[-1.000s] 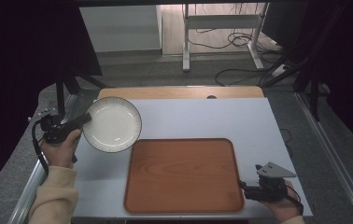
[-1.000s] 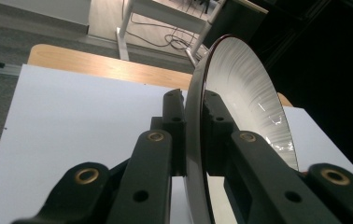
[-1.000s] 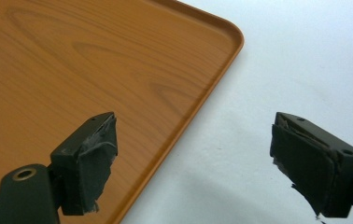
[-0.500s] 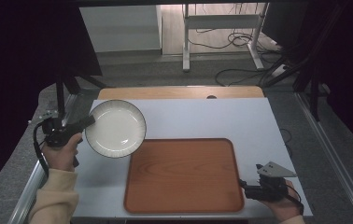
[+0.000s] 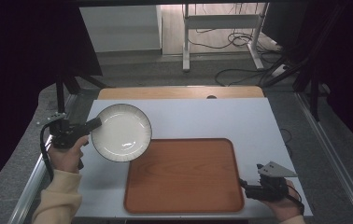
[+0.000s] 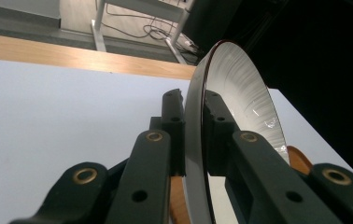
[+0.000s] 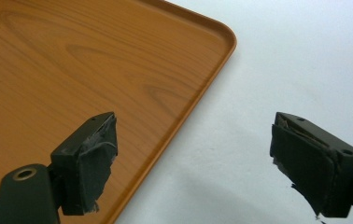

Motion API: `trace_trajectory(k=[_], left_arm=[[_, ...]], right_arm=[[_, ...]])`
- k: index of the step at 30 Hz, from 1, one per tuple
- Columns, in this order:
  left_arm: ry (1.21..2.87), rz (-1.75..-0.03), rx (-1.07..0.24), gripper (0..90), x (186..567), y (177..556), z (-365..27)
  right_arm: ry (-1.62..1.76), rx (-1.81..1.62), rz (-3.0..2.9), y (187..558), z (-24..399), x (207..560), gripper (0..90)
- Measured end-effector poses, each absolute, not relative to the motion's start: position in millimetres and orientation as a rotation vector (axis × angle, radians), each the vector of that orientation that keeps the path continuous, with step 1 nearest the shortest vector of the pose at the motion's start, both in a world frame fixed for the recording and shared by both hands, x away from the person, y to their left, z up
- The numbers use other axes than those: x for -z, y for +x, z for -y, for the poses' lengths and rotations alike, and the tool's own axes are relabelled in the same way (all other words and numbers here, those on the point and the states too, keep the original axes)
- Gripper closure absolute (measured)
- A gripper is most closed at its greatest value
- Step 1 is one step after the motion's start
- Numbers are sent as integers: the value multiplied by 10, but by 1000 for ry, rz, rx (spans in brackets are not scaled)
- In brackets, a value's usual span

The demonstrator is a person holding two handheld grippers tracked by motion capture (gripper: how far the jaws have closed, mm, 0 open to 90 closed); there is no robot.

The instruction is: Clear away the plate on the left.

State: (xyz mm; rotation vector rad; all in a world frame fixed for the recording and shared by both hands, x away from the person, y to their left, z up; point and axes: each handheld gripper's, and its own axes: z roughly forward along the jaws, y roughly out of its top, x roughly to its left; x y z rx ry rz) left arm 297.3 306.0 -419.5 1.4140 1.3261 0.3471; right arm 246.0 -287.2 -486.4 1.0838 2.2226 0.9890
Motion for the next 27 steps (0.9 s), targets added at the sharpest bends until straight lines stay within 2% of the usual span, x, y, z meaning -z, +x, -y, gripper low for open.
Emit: trace_trajectory(k=[27], left_arm=[[1475, -1253, -241, 815, 4238, 2940, -2600]], right_arm=[[1088, -988, -2216, 2455, 2880, 4852, 148]])
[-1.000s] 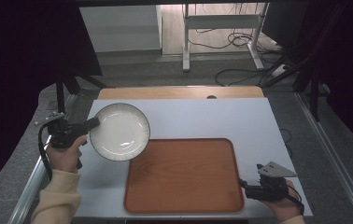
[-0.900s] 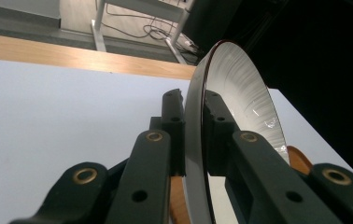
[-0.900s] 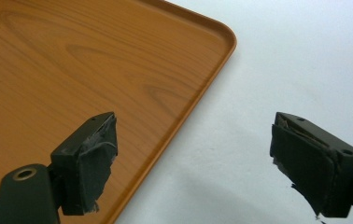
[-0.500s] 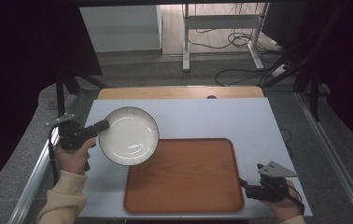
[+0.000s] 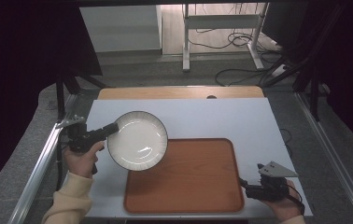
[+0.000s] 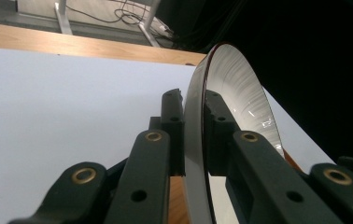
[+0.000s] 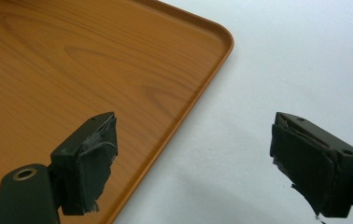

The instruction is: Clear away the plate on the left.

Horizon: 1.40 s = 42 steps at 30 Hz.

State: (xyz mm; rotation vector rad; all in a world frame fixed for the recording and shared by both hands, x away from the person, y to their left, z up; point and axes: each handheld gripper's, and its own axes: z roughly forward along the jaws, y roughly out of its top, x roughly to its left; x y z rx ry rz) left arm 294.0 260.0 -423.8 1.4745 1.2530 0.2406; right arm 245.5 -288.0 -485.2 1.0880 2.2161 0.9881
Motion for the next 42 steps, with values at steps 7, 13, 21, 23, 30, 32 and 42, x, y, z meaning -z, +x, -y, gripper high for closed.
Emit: trace_trajectory(k=[7, 13, 21, 23, 30, 32, 42], left_arm=[[1497, -1238, -225, 814, 4260, 2942, -2508], [1501, -1234, -213, 813, 4282, 2919, -2430], [1523, -1223, -187, 811, 4334, 2910, -2313], [1526, -1223, -185, 811, 4343, 2908, -2288], [1534, -1212, -164, 810, 4388, 2906, -2196], [1534, -1209, -158, 810, 4394, 2908, -2171], [1553, -1191, -124, 809, 4436, 2892, -2049]], right_arm=[[1089, -991, -2211, 2456, 2885, 4851, 148], [1089, -992, -2208, 2455, 2889, 4847, 148], [1093, -996, -2203, 2452, 2904, 4838, 148], [1093, -996, -2202, 2451, 2905, 4837, 148], [1098, -996, -2200, 2454, 2911, 4837, 148], [1096, -995, -2200, 2454, 2913, 4836, 148], [1097, -998, -2197, 2447, 2918, 4826, 149]])
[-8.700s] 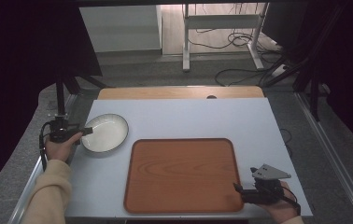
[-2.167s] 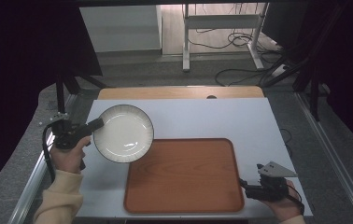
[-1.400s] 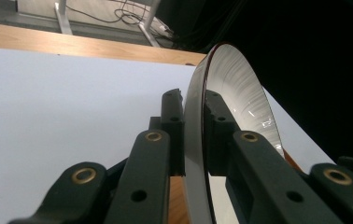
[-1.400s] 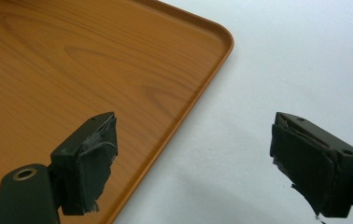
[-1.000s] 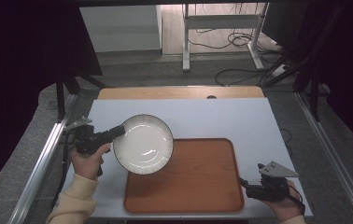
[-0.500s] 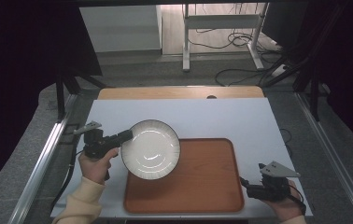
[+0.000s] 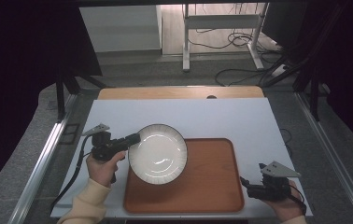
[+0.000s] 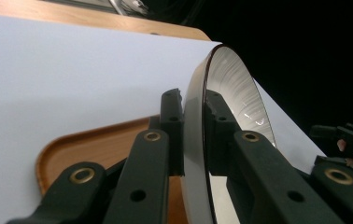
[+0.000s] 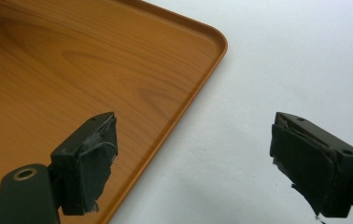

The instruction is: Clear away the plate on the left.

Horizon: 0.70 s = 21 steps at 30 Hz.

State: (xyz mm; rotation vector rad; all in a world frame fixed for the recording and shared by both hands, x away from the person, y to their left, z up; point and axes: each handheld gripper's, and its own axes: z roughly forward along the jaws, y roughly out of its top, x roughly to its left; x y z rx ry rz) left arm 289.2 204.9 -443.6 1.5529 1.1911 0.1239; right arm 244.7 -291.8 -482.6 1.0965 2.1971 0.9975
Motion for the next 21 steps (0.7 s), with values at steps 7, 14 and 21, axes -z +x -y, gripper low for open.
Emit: trace_trajectory(k=[7, 14, 21], left_arm=[[1593, -1174, -103, 808, 4480, 2900, -1912], [1616, -1167, -75, 806, 4539, 2908, -1785], [1621, -1159, -42, 805, 4576, 2935, -1696]], right_arm=[[1102, -998, -2193, 2451, 2930, 4826, 149], [1099, -997, -2193, 2447, 2933, 4824, 149], [1102, -997, -2195, 2451, 2927, 4828, 149]])
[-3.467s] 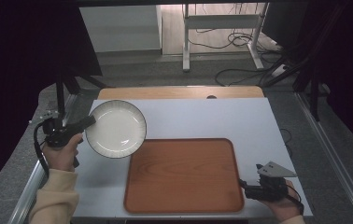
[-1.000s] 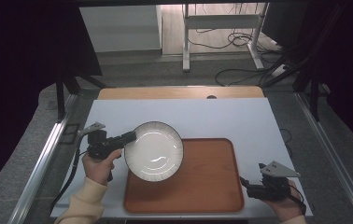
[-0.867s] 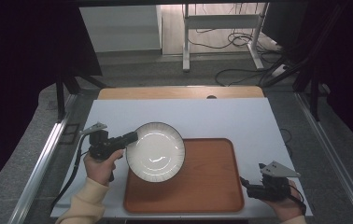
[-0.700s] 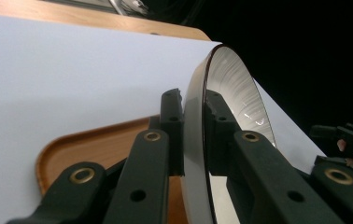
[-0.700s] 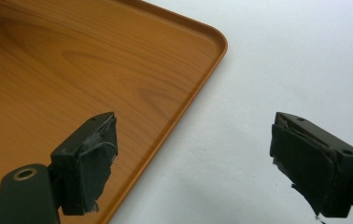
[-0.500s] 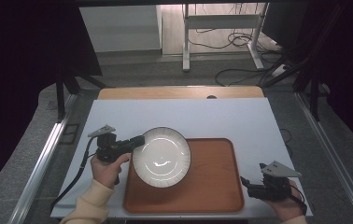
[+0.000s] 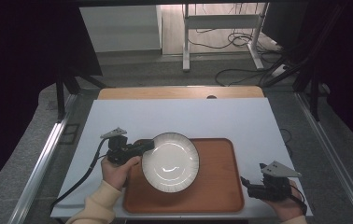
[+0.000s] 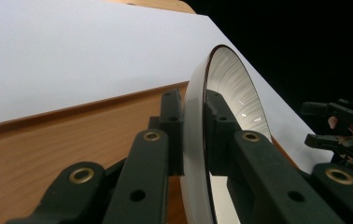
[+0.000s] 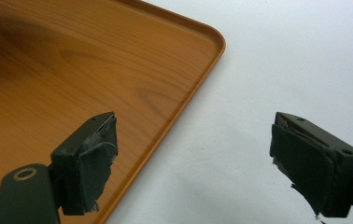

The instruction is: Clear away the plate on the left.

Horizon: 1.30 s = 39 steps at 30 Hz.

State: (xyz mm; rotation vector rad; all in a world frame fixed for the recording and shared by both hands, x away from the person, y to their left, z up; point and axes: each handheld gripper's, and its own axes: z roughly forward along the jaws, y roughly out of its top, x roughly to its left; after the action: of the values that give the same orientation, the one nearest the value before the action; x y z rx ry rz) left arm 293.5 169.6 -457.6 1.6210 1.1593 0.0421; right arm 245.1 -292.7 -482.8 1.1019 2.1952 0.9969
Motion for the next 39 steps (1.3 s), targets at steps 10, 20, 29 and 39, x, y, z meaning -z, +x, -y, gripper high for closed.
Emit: trace_trajectory(k=[10, 20, 29, 39], left_arm=[[1638, -1149, 6, 806, 4647, 2971, -1526], [1675, -1152, 58, 804, 4793, 3053, -1320], [1707, -1177, 119, 803, 5008, 3166, -1237], [1745, -1224, 139, 812, 5136, 3299, -1232]], right_arm=[[1099, -995, -2198, 2456, 2923, 4833, 149], [1100, -989, -2204, 2462, 2921, 4845, 149], [1093, -983, -2218, 2470, 2904, 4857, 149], [1087, -982, -2230, 2461, 2905, 4864, 148]])
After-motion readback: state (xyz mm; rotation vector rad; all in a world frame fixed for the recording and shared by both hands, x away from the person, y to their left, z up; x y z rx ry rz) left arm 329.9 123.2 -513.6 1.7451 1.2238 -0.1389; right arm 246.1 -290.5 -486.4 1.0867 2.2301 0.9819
